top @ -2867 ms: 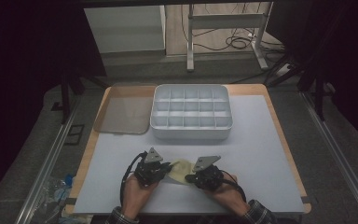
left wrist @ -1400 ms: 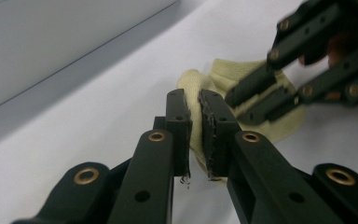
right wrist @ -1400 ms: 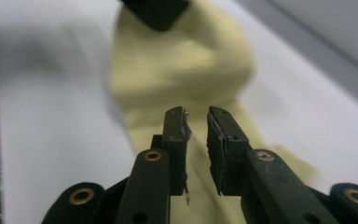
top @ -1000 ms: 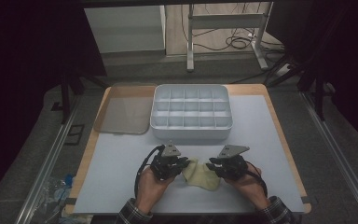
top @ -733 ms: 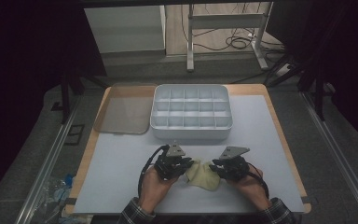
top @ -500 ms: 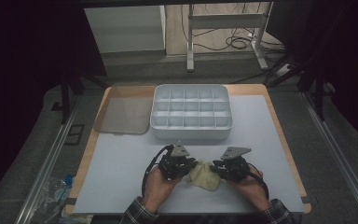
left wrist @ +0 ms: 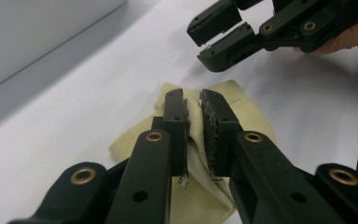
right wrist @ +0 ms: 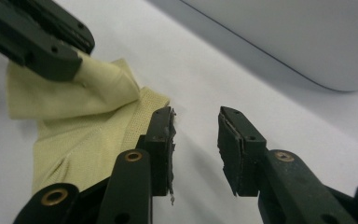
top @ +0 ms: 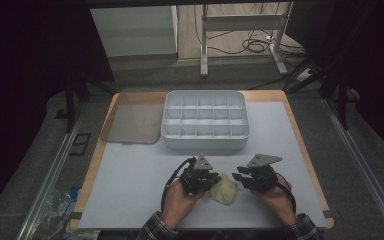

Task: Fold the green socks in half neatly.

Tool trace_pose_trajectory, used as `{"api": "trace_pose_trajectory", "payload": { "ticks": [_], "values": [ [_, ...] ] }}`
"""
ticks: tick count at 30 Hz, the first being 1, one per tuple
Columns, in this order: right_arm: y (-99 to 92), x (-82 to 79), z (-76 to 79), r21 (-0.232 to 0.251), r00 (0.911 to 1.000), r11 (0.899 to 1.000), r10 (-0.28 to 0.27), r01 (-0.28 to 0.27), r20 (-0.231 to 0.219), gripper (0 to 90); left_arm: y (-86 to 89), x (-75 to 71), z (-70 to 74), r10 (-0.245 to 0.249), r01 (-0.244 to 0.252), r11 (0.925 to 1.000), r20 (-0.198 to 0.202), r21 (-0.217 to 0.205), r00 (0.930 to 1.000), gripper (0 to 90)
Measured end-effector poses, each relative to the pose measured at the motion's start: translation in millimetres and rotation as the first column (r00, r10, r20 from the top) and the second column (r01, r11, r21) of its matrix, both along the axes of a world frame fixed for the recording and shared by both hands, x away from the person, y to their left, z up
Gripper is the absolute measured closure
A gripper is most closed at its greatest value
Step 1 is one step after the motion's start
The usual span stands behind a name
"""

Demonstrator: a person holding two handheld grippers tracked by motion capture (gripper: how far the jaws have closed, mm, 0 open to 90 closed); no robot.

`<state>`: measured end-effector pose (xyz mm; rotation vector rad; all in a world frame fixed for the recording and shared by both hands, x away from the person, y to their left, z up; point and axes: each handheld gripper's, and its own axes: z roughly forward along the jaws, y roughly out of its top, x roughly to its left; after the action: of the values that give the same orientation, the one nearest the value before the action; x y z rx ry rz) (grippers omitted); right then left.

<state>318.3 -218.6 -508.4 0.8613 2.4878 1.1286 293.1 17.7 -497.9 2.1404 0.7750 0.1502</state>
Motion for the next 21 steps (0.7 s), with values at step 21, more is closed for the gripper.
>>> {"api": "trace_pose_trajectory", "payload": {
  "ticks": [21],
  "values": [
    [-8.0, 1.8, 2.0, -0.005, 0.9996, 1.0, -0.026, 0.026, 0.007, 62.7, 2.4, 4.9, 9.5, 0.002, -0.001, 0.9988, 0.021, -0.049, 0.9998, 50.6]
  ]
}}
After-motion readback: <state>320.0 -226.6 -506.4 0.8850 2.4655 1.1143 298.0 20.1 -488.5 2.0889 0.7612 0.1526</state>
